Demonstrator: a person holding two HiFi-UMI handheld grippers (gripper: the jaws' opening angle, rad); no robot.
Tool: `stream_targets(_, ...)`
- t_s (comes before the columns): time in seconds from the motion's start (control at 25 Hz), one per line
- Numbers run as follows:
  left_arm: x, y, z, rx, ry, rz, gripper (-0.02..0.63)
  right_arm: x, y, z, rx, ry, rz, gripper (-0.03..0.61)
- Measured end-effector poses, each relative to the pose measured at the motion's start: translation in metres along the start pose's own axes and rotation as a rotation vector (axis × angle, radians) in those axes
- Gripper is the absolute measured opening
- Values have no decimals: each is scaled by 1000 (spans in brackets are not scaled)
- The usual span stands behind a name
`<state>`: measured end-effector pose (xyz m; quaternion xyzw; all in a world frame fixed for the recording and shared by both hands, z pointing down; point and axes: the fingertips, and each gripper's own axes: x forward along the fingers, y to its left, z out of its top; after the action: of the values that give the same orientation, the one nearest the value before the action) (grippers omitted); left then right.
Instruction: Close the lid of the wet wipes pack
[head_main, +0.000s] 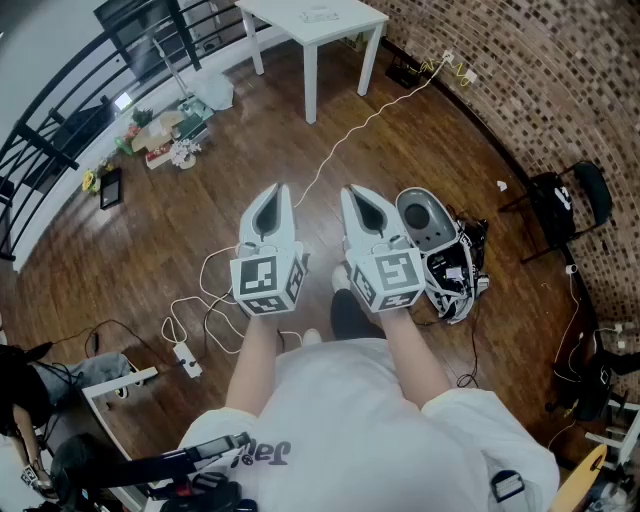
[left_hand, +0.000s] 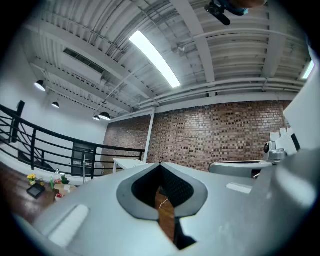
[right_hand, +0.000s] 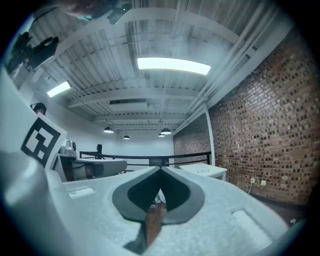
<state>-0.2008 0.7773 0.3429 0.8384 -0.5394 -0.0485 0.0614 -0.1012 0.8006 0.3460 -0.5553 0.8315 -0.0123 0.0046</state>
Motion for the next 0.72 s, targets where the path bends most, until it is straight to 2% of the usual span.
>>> stream_targets(0.16, 69, 5, 2, 7, 1, 12, 15, 51, -46, 2, 1, -7, 16, -11)
stream_targets(0.44, 185, 3, 32, 33, -62, 48, 15, 137, -141, 35, 1, -71, 42, -11)
stream_targets(0.72, 252, -1, -2, 24, 31, 55, 15, 184, -193, -10, 79, 1, 83, -11)
